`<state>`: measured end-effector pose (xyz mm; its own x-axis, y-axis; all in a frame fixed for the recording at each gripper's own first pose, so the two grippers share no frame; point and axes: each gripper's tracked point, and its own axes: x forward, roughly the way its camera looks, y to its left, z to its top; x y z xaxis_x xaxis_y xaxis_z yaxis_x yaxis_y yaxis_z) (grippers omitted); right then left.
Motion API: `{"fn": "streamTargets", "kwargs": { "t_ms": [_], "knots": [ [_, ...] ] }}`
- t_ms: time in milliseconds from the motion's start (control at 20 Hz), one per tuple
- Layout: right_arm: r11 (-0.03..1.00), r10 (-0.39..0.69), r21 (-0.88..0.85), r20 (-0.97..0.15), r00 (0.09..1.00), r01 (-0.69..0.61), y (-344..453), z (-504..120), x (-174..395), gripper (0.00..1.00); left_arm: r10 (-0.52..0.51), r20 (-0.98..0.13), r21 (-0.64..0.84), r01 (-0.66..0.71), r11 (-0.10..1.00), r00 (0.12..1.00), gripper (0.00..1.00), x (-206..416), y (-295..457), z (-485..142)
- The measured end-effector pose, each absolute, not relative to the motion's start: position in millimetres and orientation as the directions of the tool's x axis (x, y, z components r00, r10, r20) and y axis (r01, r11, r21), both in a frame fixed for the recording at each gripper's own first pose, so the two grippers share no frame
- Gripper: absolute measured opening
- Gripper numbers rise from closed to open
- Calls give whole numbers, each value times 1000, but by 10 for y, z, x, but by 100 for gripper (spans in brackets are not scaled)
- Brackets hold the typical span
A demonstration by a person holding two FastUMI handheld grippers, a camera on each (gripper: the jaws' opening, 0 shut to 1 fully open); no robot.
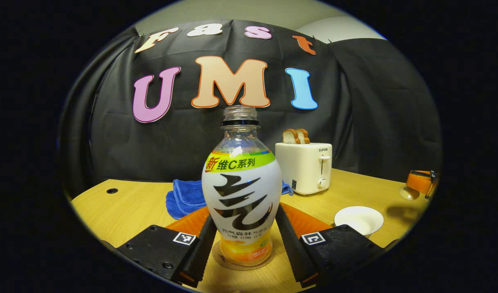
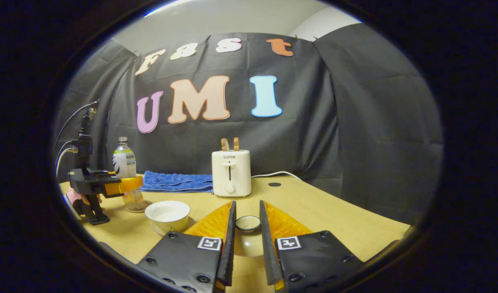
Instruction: Open the teacup lid with one hand, grasp the water bottle and pour water into the teacup with the other hand; after pouring, place the water bottle on the coaster and then close the teacup lid.
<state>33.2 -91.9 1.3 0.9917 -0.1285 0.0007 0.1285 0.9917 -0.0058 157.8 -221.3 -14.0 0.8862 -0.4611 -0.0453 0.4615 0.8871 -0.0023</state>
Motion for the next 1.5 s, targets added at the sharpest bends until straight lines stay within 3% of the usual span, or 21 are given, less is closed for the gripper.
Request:
{"fn": "streamTargets", "kwargs": {
  "t_ms": [550,1500],
  "knots": [
    [996,-88,-6,-1,996,88,-824,14,361,34,-442,16,-6,442,897,897,88,1370,-2100,-44],
    [973,229,2,-22,973,-229,522,-55,893,35,-297,18,-5,297,955,955,92,881,-1446,-49]
  ]
}}
